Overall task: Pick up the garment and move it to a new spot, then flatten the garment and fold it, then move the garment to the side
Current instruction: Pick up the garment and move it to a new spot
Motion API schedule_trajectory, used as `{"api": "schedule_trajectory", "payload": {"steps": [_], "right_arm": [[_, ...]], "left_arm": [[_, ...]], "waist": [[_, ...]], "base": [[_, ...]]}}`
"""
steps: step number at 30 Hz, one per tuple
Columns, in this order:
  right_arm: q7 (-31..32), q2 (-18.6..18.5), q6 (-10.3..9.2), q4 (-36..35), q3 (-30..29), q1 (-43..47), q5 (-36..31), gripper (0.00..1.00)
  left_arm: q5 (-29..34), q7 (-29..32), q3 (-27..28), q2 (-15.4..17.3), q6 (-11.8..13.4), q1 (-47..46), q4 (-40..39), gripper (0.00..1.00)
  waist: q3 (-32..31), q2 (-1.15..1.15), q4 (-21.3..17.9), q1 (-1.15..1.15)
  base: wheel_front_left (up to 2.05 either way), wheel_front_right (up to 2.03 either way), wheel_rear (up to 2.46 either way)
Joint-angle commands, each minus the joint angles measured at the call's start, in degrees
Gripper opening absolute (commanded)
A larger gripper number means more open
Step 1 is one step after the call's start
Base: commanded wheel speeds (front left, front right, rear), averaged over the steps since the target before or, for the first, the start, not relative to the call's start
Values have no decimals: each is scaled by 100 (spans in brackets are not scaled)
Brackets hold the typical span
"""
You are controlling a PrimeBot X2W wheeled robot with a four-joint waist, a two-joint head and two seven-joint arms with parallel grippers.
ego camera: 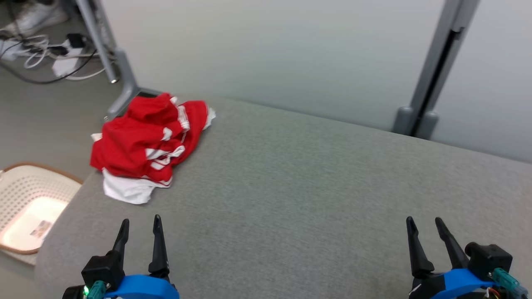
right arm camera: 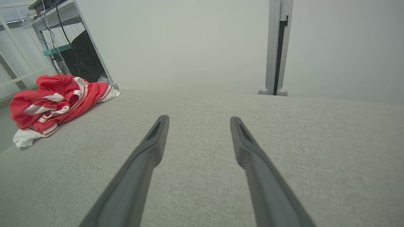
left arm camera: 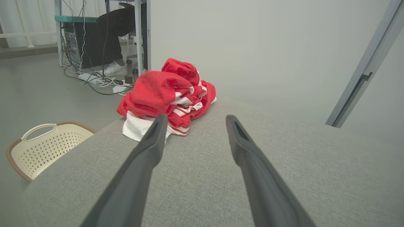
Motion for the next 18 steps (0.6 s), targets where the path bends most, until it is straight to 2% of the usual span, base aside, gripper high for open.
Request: {"api": "schedule_trajectory", "payload": {"steps": [1,10,18], "right_arm": [[-37,-26,3,32,37,-10,28,100],[-90,-26,3,132,149,-59,94,100],[-131,-27,3,198,192,-131,89,100]], "left_arm": [[-21,4,25,41,39,47,-55,100],[-35,69,-5,93,68,100,-192,100],[-125,160,-12,139,84,122,-293,100]], "waist": [[140,0,328,0],[129,0,887,0],[156,0,1034,0]], "base": [[0,0,0],[0,0,0],[0,0,0]]}}
